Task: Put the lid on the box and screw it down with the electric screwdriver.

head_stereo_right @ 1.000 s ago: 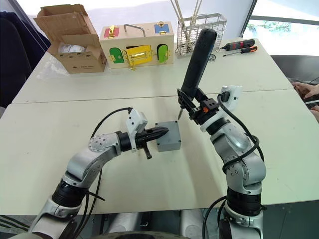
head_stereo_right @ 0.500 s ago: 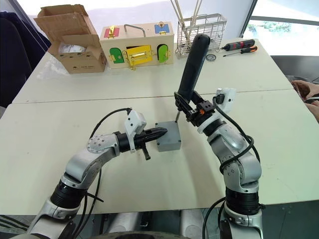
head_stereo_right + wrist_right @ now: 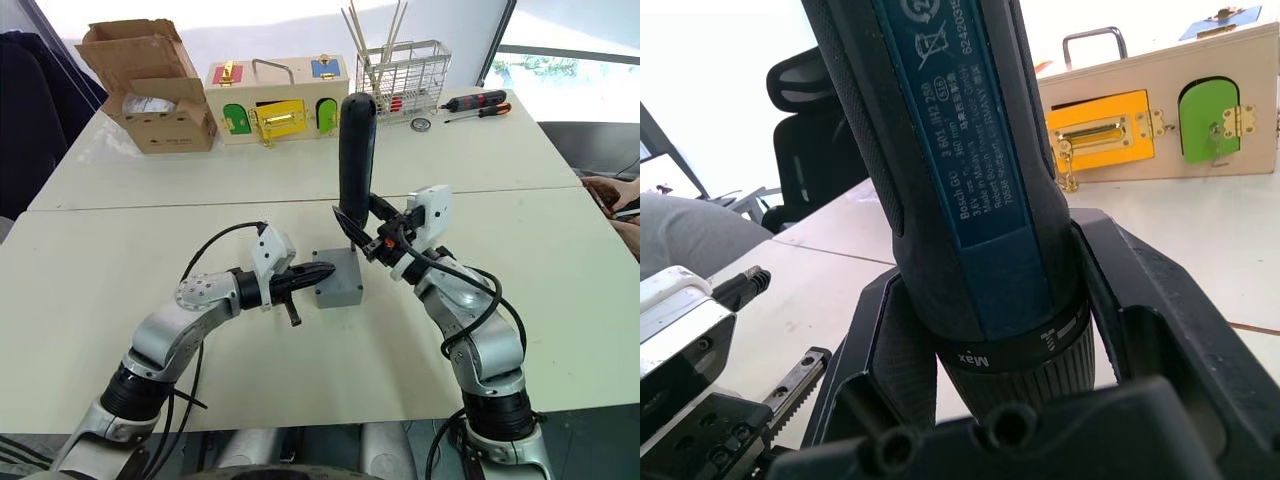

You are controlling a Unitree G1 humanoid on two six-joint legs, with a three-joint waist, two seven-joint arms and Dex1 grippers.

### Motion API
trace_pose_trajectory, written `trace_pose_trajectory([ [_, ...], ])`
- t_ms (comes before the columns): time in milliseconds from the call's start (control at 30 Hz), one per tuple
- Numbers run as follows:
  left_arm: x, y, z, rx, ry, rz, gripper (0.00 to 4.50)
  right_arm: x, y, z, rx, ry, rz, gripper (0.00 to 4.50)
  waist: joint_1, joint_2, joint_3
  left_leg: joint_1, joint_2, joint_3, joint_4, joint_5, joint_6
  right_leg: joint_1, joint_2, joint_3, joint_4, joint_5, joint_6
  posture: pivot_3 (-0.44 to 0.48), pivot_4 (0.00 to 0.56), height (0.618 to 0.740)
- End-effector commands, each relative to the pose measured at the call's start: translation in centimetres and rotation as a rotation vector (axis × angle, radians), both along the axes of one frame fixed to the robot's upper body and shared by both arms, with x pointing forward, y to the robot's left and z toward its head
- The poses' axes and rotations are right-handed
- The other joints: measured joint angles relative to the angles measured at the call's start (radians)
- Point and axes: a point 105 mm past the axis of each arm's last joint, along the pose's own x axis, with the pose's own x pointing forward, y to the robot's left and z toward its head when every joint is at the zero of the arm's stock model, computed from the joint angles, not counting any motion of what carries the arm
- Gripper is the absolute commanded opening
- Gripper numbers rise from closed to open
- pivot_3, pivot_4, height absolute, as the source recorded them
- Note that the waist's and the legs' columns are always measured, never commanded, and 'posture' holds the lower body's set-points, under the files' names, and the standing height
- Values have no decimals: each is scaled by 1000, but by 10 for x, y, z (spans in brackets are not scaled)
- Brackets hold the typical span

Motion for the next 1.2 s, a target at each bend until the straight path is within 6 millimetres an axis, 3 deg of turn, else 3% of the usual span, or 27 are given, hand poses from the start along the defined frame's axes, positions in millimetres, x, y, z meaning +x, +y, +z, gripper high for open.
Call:
trace_pose_trajectory([
  [33, -2, 3, -9, 20, 30, 3, 0, -5, 7, -33, -43, 127, 54, 1800, 0, -1, -2, 0, 0, 0, 0, 0, 0, 0, 0, 0, 0, 0, 0, 0, 150, 734],
  [567, -2, 4, -13, 28, 38, 10, 0, 2, 7, -54, -60, 185, 19, 1800, 1, -3, -14, 4, 0, 0, 0, -2, 3, 5, 0, 0, -2, 0, 0, 0, 150, 734],
  [733, -3, 4, -13, 31, 38, 8, 0, 2, 5, -61, -41, 208, 5, 1800, 1, -4, -15, 20, 1, -1, -6, -4, 6, 25, 1, -2, -16, -2, 0, 0, 150, 734],
  [1200, -3, 4, -13, 30, 39, 11, 0, 3, 2, -69, -12, 226, -20, 1800, 1, -5, -18, 21, 2, -2, -7, -5, 7, 25, 0, -2, -16, -3, 0, 0, 150, 734],
])
